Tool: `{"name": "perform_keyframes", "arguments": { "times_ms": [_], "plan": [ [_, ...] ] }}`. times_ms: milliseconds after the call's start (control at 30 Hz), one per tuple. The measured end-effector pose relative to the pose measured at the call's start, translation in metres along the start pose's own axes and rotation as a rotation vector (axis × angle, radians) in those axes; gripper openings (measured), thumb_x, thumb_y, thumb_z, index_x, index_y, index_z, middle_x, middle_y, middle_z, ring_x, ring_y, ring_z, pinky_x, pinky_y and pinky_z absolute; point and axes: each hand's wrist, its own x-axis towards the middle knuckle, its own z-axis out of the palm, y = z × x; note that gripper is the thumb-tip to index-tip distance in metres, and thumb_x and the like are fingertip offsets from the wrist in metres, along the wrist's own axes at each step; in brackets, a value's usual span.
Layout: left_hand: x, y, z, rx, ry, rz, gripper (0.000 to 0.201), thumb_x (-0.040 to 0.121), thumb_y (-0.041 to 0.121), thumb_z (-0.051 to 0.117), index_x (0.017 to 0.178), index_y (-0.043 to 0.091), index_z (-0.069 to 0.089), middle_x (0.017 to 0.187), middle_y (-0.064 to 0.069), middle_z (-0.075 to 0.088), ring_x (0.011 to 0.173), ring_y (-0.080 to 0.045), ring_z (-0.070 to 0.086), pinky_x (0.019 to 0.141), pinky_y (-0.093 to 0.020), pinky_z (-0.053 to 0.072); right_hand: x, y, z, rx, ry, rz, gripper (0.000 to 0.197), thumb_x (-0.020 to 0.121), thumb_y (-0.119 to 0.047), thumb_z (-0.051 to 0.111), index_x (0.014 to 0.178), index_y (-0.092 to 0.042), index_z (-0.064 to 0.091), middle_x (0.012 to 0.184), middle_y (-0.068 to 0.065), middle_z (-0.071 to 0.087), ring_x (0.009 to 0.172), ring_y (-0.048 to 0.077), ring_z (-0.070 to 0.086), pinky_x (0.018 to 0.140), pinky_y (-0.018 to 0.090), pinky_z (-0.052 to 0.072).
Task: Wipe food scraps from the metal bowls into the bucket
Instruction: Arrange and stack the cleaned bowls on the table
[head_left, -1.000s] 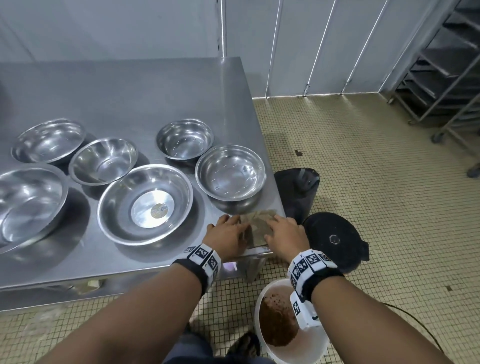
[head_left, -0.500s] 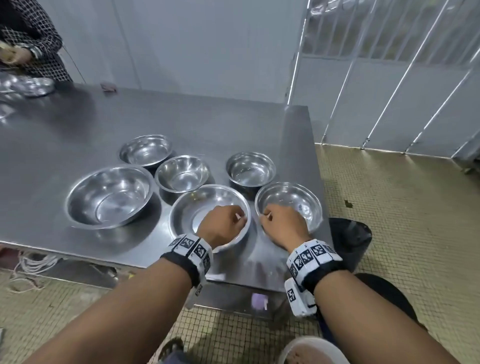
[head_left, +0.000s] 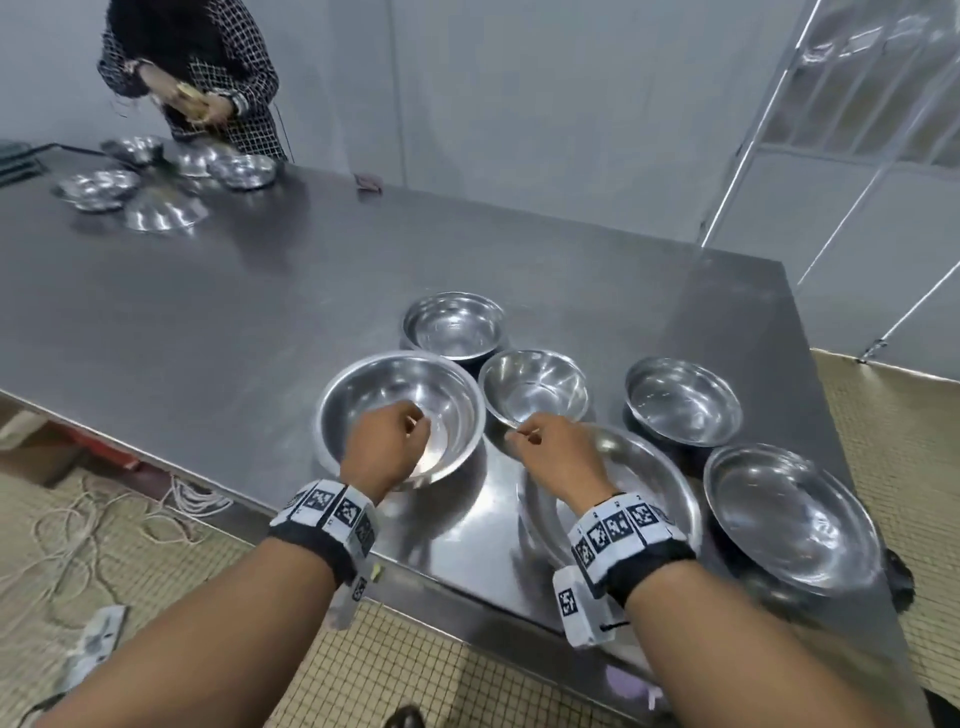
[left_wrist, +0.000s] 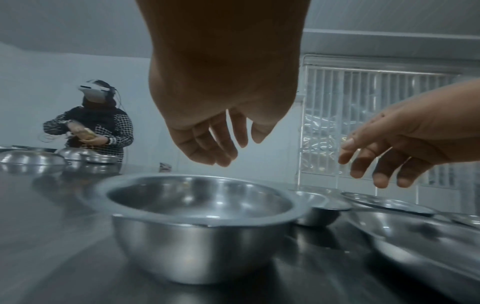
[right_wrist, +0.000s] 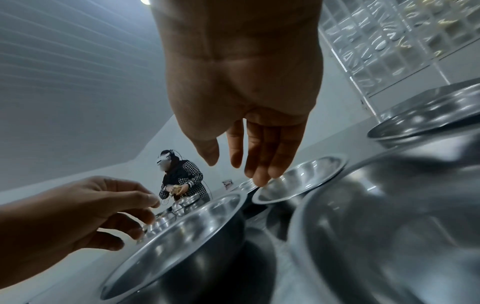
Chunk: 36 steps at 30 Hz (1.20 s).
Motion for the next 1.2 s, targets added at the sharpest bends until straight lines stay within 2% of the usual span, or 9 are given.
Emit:
{"name": "perform_keyframes", "arguments": {
  "times_ms": [167,333,467,567,833,1000,1100,1167,1200],
  "plan": [
    [0.042,-0.073,-0.022,0.081,-0.013,-0.140,0.040,0.091,0.039,0.061,0.126,0.019,0.069,0.126,-0.013,0.067,0.116,-0.036,0.061,0.095,-0.046,0.051,0.039,-0.035,0.044,-0.030,-0.001,0.073,0.019,0.095,-0.044,0.058,0.091,-0.026,0.063,0.085,-0.004,0.068,0.079,0.017,0.064,0.080,0.040,0.057],
    [0.070,-0.119,-0.027,0.121,-0.110,-0.205,0.051,0.093,0.033,0.057,0.141,0.017,0.051,0.137,-0.016,0.052,0.125,-0.041,0.049,0.103,-0.050,0.045,0.057,-0.049,0.064,-0.041,-0.025,0.186,0.028,0.100,-0.034,0.057,0.125,-0.020,0.058,0.112,0.002,0.067,0.088,0.019,0.056,0.077,0.031,0.043],
    [0.085,-0.134,-0.028,0.047,-0.126,-0.223,0.031,0.094,0.022,0.056,0.123,0.011,0.056,0.115,-0.016,0.059,0.096,-0.037,0.065,0.086,-0.047,0.057,0.072,-0.042,0.082,-0.028,-0.048,0.265,0.028,0.091,-0.021,0.055,0.117,-0.020,0.064,0.100,0.003,0.070,0.088,0.023,0.066,0.081,0.038,0.056],
    [0.088,-0.140,-0.028,0.008,-0.188,-0.214,0.014,0.091,0.028,0.060,0.104,0.025,0.057,0.084,-0.003,0.068,0.069,-0.026,0.069,0.073,-0.042,0.058,0.080,-0.039,0.086,-0.019,-0.060,0.283,0.027,0.083,-0.019,0.052,0.107,-0.021,0.064,0.095,0.003,0.070,0.083,0.026,0.069,0.082,0.043,0.060],
    [0.077,-0.133,-0.024,-0.077,-0.148,-0.166,0.004,0.094,0.030,0.059,0.093,0.031,0.056,0.079,0.007,0.066,0.065,-0.019,0.066,0.062,-0.030,0.044,0.066,-0.031,0.078,0.023,-0.047,0.243,0.028,0.083,-0.013,0.052,0.106,-0.022,0.067,0.087,-0.001,0.071,0.081,0.021,0.069,0.079,0.038,0.059],
    [0.057,-0.125,-0.013,-0.062,-0.182,-0.199,0.003,0.093,0.032,0.057,0.095,0.033,0.054,0.082,0.005,0.070,0.060,-0.022,0.070,0.063,-0.034,0.054,0.044,-0.017,0.068,0.031,-0.073,0.214,0.024,0.089,-0.010,0.054,0.107,-0.016,0.068,0.096,0.003,0.072,0.090,0.026,0.067,0.085,0.042,0.057],
    [0.048,-0.109,-0.014,0.004,-0.226,-0.252,0.024,0.093,0.027,0.059,0.116,0.032,0.056,0.106,-0.005,0.071,0.085,-0.030,0.072,0.075,-0.041,0.055,0.036,-0.006,0.057,0.056,-0.090,0.205,0.017,0.085,-0.018,0.057,0.096,-0.021,0.069,0.086,0.001,0.072,0.083,0.025,0.070,0.083,0.047,0.060],
    [0.044,-0.094,-0.014,0.129,-0.173,-0.264,0.058,0.093,0.030,0.061,0.147,0.025,0.041,0.131,-0.016,0.059,0.114,-0.038,0.060,0.092,-0.049,0.052,0.029,0.003,0.045,0.076,-0.058,0.187,0.025,0.088,-0.034,0.060,0.108,-0.021,0.068,0.091,-0.001,0.072,0.087,0.023,0.069,0.087,0.046,0.059],
    [0.042,-0.084,-0.015,0.168,-0.123,-0.251,0.065,0.094,0.034,0.061,0.153,0.023,0.036,0.136,-0.018,0.053,0.122,-0.040,0.054,0.099,-0.053,0.050,0.027,0.007,0.039,0.089,-0.025,0.190,0.034,0.089,-0.040,0.060,0.116,-0.021,0.066,0.095,0.000,0.073,0.091,0.023,0.069,0.089,0.045,0.057]
  ]
}}
